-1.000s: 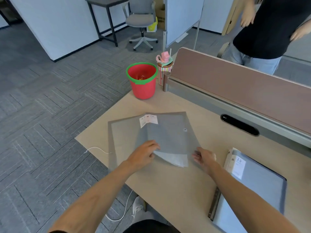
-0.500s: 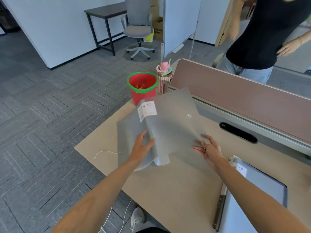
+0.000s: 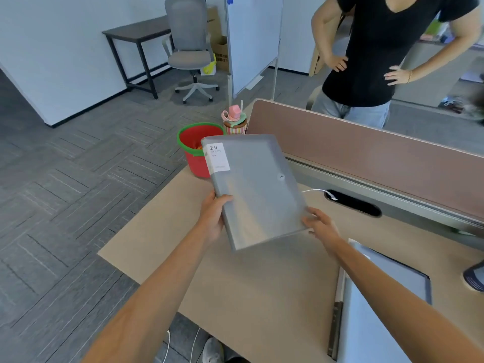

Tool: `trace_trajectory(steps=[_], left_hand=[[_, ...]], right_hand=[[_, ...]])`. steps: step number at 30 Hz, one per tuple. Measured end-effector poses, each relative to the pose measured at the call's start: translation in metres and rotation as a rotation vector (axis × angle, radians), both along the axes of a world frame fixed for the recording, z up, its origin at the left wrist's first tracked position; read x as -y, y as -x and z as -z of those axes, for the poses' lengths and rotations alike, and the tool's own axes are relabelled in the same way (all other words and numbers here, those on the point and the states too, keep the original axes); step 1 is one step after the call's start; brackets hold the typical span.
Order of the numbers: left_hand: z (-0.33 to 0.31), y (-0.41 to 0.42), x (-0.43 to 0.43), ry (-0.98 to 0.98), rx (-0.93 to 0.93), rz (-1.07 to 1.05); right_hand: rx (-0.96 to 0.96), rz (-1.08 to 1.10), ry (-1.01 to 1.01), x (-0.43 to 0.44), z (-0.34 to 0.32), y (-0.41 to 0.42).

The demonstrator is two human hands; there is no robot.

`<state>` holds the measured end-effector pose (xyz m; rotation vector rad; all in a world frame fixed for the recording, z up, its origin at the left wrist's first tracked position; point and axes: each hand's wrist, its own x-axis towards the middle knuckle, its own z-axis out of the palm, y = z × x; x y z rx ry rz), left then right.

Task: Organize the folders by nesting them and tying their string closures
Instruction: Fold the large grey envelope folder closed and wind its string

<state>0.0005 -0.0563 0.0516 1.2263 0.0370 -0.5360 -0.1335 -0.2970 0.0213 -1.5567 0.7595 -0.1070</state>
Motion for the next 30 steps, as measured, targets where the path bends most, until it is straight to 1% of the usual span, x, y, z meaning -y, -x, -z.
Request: trace_trajectory(steps=[1,4,7,10,12,16,19,23,25,27,29,30], left_hand=[[0.005,-0.001,0.000,0.012,-0.028,0.004],[0.022,-0.001,-0.004,-0.014,-0.084,0.009],[0.046,-0.001,-0.016,-0.092,-0.149,0.040],[0.067,0.000,-0.029,-0.155,-0.193,0.059],[0.079,0.002,-0.037,-0.207,-0.202,0.059],[0.102,0.001,-0.059,-0.363,-0.159,0.118],[0.116,-0.003,-0.073,-0.442,-0.111,0.186],[0.137,-0.019,-0.086,-0.618,0.004,0.290],[0.148,-0.029,-0.091,-0.727,0.114,0.343],[0.152,-0.037,-0.091,-0.901,0.312,0.411],[0.147,-0.035,-0.088,-1.159,0.568,0.523],[0.147,-0.032,-0.084,-1.235,0.695,0.575]], right_hand=[[-0.038,0.001,-0.032,0.002,0.003,0.002],[-0.089,0.002,-0.226,0.002,0.013,0.008],[-0.057,0.054,-0.251,-0.002,0.019,0.008],[-0.065,0.091,-0.144,-0.011,0.023,0.005],[-0.132,0.078,-0.055,-0.018,0.031,0.002],[-0.319,-0.070,0.139,-0.036,0.051,0.000],[-0.420,-0.160,0.247,-0.048,0.064,-0.001],[-0.504,-0.138,0.314,-0.060,0.075,-0.006],[-0.512,-0.124,0.328,-0.064,0.074,-0.008],[-0.519,-0.115,0.341,-0.066,0.072,-0.007],[-0.556,-0.167,0.375,-0.067,0.070,-0.004],[-0.573,-0.204,0.379,-0.066,0.070,-0.002]])
